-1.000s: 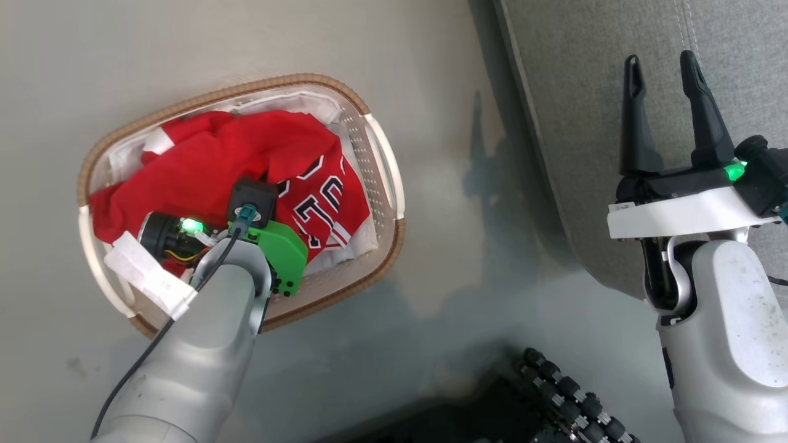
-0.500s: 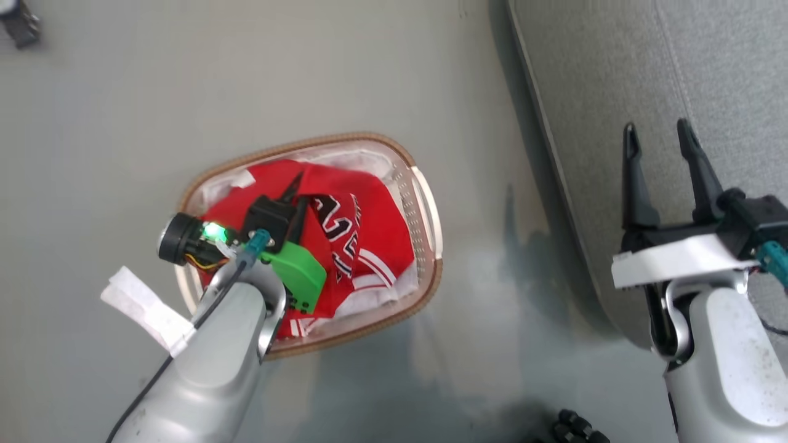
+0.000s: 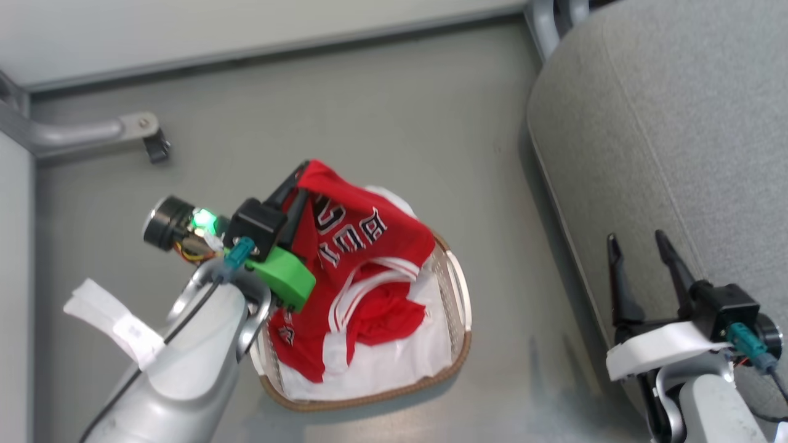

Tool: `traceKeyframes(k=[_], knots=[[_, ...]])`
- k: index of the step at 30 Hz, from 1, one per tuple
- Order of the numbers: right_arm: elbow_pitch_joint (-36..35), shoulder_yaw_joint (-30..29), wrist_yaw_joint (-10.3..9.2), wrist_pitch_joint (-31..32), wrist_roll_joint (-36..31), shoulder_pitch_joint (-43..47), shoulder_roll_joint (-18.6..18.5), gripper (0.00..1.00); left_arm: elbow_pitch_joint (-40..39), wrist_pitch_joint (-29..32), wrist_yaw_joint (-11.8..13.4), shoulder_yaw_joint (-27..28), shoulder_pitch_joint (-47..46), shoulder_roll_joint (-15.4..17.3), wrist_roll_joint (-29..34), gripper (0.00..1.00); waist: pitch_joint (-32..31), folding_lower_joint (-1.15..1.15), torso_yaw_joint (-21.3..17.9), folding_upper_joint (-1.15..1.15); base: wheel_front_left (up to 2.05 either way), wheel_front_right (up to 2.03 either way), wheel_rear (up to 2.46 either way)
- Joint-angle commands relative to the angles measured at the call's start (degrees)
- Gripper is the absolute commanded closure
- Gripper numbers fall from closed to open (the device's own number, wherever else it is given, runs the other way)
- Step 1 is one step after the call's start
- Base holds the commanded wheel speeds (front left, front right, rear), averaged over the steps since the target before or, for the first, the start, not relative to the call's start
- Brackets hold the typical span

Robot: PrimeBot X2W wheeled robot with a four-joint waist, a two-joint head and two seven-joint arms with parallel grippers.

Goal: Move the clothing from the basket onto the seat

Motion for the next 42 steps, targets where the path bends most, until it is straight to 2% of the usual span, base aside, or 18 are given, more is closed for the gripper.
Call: traceKeyframes(k=[1, 9, 14, 24, 28, 32, 38, 42], knots=[[0.1, 0.6, -0.05, -0.3, 0.1, 1.3, -0.2, 0.00, -1.0, 0.2, -0.4, -0.4, -1.8, 0.5, 0.3, 1.00, -7.6, 0.00, 3.0, 0.00, 0.00, 0.00, 0.00], [-0.6, 3.5, -0.04, -0.3, -1.8, 1.2, -0.2, 0.00, -5.0, 3.3, -1.1, -1.3, -9.1, 2.6, 0.8, 1.00, -10.5, 0.00, 2.3, 0.00, 0.00, 0.00, 0.00], [-0.3, 6.9, -0.05, -0.3, -3.1, -0.4, -0.2, 0.00, -5.8, 4.4, -1.3, -1.6, -12.7, 2.4, 0.3, 1.00, -11.6, 0.00, 2.0, 0.00, 0.00, 0.00, 0.00], [0.7, 22.6, -0.05, -0.3, -1.2, -4.6, -0.2, 0.00, -7.6, 5.4, -1.6, -3.8, -13.6, 0.2, -2.0, 1.00, -14.8, 0.00, 2.7, 0.00, 0.00, 0.00, 0.00], [1.6, 26.3, -0.05, -0.3, -0.7, -6.7, -0.3, 0.00, -9.8, 6.6, -1.6, -5.2, -13.2, -0.2, -2.3, 1.00, -15.5, 0.00, 3.3, 0.00, 0.00, 0.00, 0.00], [3.2, 27.3, -0.05, -0.3, -2.9, -8.7, -0.2, 0.00, -12.4, 7.4, -1.7, -6.6, -12.9, -0.4, -2.6, 1.00, -15.9, 0.00, 4.1, 0.00, 0.00, 0.00, 0.00], [4.9, 24.4, -0.05, -0.3, -9.3, -12.0, -0.2, 0.00, -16.1, 8.8, -1.6, -8.2, -12.6, -0.5, -2.4, 1.00, -16.4, 0.00, 5.0, 0.00, 0.00, 0.00, 0.00], [8.1, 24.8, -0.05, -0.3, -10.7, -14.0, -0.2, 0.00, -17.5, 9.2, -1.5, -8.8, -12.4, -0.9, -2.8, 1.00, -16.7, 0.00, 5.5, 0.00, 0.00, 0.00, 0.00]])
